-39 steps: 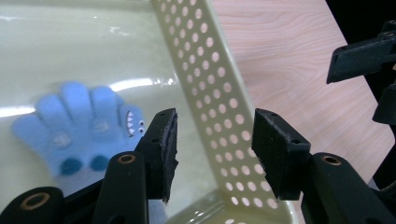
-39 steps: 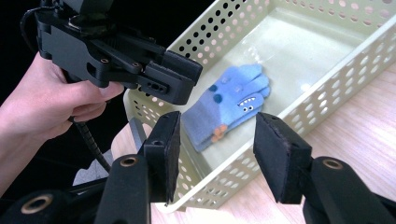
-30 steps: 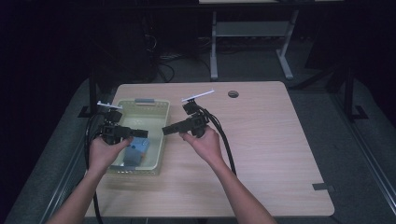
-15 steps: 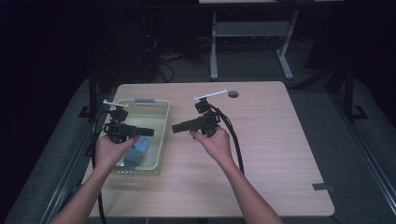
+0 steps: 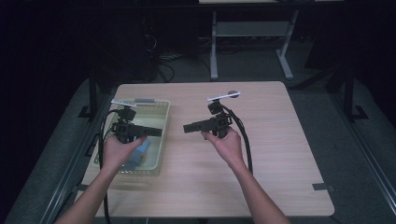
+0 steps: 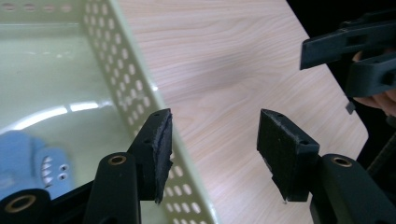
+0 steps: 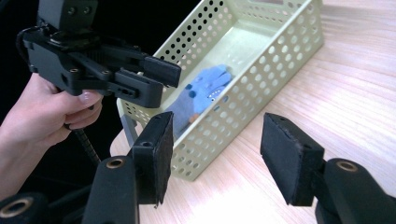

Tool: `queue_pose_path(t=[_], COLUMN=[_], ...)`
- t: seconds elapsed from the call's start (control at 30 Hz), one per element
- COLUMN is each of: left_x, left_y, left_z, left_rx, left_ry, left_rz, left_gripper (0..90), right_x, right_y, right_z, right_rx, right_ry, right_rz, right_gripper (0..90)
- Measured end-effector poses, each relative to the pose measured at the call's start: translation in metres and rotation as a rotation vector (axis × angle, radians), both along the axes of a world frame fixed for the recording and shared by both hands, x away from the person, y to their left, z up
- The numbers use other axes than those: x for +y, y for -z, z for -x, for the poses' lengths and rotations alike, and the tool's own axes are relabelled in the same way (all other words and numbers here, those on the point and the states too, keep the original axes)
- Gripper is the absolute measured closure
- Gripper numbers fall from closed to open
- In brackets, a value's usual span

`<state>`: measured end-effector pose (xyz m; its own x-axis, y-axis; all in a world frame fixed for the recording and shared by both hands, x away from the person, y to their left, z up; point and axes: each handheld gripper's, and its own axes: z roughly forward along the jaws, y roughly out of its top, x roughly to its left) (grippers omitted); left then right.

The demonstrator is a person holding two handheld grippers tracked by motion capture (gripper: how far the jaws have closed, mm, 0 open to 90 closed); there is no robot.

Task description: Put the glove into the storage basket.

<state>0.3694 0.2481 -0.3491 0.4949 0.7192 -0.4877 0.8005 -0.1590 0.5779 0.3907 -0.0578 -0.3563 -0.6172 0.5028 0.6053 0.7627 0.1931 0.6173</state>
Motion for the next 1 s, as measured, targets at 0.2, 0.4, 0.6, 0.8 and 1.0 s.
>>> queue_pose_path(t=[0.2,0.4,0.6,0.8,1.0], left_x=[-0.014,-0.023,-0.031,-0.04,-0.049], left_y=[-0.001,0.0,0.002,0.003,0.005], left_z=[0.001,0.0,0.001,0.002,0.003], left_rx=[-0.013,-0.017,-0.021,-0.024,-0.026], left_ry=[0.021,0.04,0.053,0.07,0.085], left_rz=[0.004,0.004,0.013,0.026,0.034], left_gripper=[44.0,43.3,42.0,40.9,39.7], right_x=[-0.012,-0.025,-0.036,-0.048,-0.059], right_y=[0.003,0.004,0.006,0.008,0.011], right_z=[0.001,0.003,0.004,0.005,0.006], right_rx=[0.007,0.012,0.021,0.025,0.024], right_ry=[0.015,0.034,0.053,0.07,0.084], right_rz=[0.0,-0.004,-0.012,-0.007,-0.004], right_gripper=[43.4,42.3,41.6,40.5,40.1])
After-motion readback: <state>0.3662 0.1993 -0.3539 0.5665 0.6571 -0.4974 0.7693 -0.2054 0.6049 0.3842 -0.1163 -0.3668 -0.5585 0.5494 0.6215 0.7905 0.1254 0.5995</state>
